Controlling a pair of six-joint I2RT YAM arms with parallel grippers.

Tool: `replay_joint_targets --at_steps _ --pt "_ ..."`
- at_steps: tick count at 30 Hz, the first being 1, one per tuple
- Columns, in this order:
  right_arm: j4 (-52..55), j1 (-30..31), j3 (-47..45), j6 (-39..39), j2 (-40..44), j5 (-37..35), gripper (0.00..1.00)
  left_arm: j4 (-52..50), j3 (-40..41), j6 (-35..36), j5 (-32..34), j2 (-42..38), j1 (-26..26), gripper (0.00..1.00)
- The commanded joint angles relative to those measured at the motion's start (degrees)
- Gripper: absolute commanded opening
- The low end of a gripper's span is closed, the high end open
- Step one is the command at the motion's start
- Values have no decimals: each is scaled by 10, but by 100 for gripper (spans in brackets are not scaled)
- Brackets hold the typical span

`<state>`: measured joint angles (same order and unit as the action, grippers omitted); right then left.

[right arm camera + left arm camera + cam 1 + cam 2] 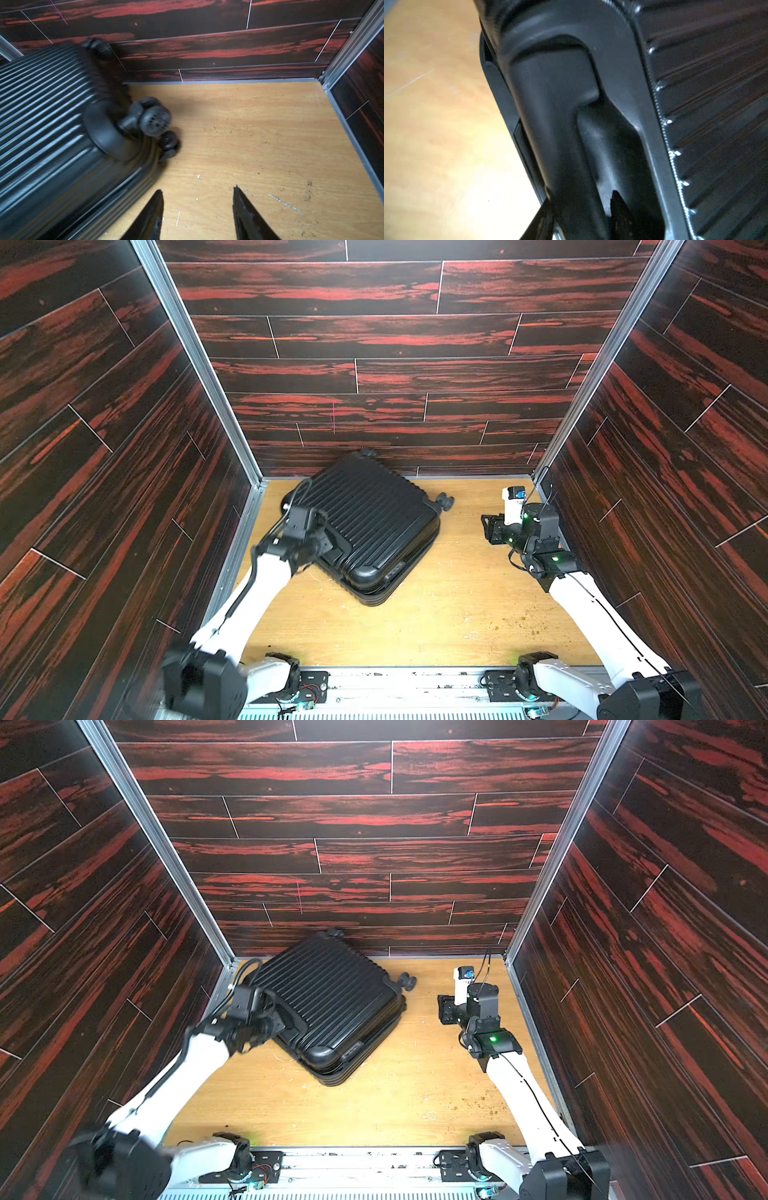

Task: Close the suitcase zippers
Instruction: Adjust the suitcase at the center of the board.

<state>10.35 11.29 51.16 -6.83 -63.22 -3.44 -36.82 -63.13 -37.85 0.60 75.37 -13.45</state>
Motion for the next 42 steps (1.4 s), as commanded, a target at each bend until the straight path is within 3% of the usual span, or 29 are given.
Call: replay_joint_targets --at_steps 1,5,9,13,21,28,35,42 --pt "12 -13 -9 -1 -13 13 55 -45 -49 181 -175 48 -27 16" --pt "17 -33 -12 -2 -21 23 55 -53 -82 240 -206 63 -27 15" --pt "21 -56 -14 1 -29 31 55 -67 -97 292 -177 62 -16 11" --pt "25 -70 -13 2 -46 31 55 -52 -98 285 -164 63 19 11" --pt "24 -71 12 22 -117 39 55 -70 -168 283 -105 119 36 12" --pt "23 -74 79 21 -200 -37 55 -87 -166 243 -127 136 36 44" --pt "15 -75 133 38 -239 -41 55 -68 -122 199 -79 86 36 70" --pt "38 -75 220 86 -324 44 55 4 -61 153 -102 65 36 74"
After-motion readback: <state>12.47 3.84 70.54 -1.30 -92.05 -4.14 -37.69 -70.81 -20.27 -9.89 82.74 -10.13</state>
